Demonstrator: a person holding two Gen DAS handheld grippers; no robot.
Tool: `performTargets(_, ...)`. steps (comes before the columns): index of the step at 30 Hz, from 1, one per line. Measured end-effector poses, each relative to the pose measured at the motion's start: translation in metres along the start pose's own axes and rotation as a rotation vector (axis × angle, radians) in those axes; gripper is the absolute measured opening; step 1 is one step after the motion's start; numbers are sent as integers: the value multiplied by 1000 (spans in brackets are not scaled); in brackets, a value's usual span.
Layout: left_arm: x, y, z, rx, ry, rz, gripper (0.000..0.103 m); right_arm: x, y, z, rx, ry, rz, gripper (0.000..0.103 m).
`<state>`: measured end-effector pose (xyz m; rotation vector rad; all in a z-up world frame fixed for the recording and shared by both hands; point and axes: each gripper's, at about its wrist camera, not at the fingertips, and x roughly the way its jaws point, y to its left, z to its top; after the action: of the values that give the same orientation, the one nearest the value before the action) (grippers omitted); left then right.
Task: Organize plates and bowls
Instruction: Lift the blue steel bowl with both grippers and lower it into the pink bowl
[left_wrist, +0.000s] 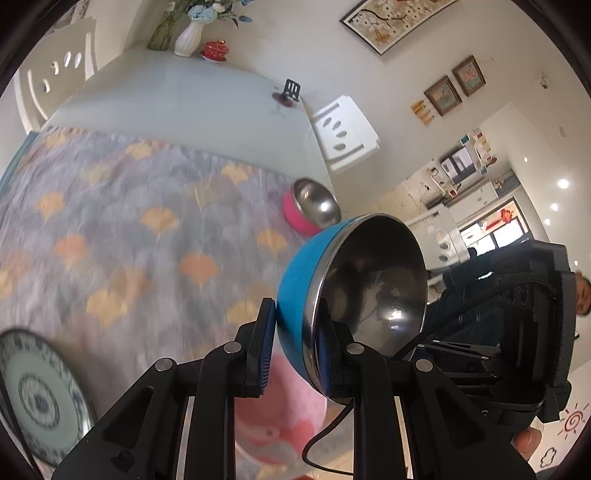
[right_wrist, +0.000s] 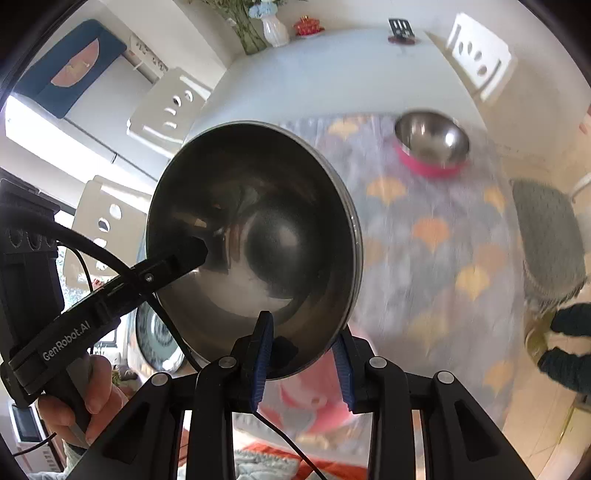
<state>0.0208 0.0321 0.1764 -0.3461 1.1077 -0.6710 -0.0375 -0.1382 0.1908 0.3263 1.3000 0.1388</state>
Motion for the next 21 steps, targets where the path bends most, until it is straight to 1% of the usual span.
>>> performTargets(6,2,-1,-46,-5,65,0,18,12,-8,-49,42,62,23,32)
performTargets(9,9,0,-65,-10,97,7,18,19,-12,-71,54,93,10,32)
performTargets(14,17,0,-85,-3,130,26,18,30,-20,-91,83,121,12,32)
performTargets(17,24,1,-94,12,147,50,18,40,-29,-99,112,146,37,32)
performTargets(21,36,6,-105,12,175,84,18,53,-35,-105,132,170,47,32)
